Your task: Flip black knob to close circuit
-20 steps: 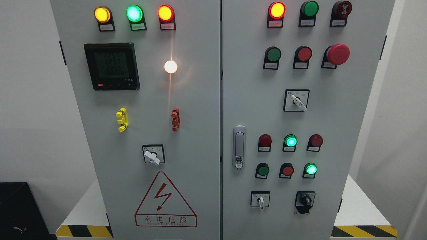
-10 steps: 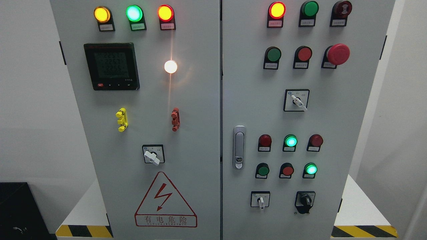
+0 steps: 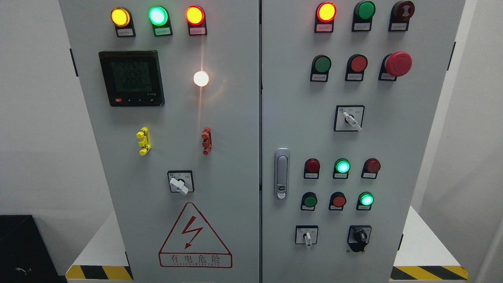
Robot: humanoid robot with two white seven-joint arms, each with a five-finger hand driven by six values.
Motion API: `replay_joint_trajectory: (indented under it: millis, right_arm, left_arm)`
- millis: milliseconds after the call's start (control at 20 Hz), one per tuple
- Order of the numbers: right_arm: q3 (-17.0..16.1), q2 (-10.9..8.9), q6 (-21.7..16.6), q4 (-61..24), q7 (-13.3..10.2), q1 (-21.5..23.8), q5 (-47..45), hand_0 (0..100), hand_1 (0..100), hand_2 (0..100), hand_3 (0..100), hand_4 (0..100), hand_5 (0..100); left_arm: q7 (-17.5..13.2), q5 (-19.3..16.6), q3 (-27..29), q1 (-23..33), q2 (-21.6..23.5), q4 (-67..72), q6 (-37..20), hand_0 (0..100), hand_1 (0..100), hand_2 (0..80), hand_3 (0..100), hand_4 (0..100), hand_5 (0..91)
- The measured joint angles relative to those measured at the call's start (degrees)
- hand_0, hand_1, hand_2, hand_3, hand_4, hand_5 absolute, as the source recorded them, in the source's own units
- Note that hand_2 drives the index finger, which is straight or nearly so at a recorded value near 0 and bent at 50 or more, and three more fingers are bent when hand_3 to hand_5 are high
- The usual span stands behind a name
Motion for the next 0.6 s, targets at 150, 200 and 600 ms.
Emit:
replay_joint_trajectory:
  millis: [150, 200, 600]
  right_arm:
    - [1.34, 0.07, 0.09, -3.73, -4.58, 0.35, 2.47, 0, 11, 57, 79, 71, 62]
    - [1.73, 0.09, 0.29, -4.89, -6.01, 0.42, 3.66, 0, 11, 63, 83, 74, 68]
    - [3.43, 0.27, 2.77, -13.33, -14.99, 1.07, 19.49, 0, 8, 87, 100, 87, 92]
  left_arm:
    - [0.0, 0.0, 0.0, 0.0, 0.0, 0.0, 0.0, 12, 56, 0.0, 0, 0, 0.0]
    - [0.0, 0.0, 0.0, 0.0, 0.0, 0.0, 0.0, 12, 56, 0.0, 0, 0, 0.0]
    - [0.0, 0.0, 0.0, 0.0, 0.0, 0.0, 0.0, 12, 56, 0.0, 0, 0, 0.0]
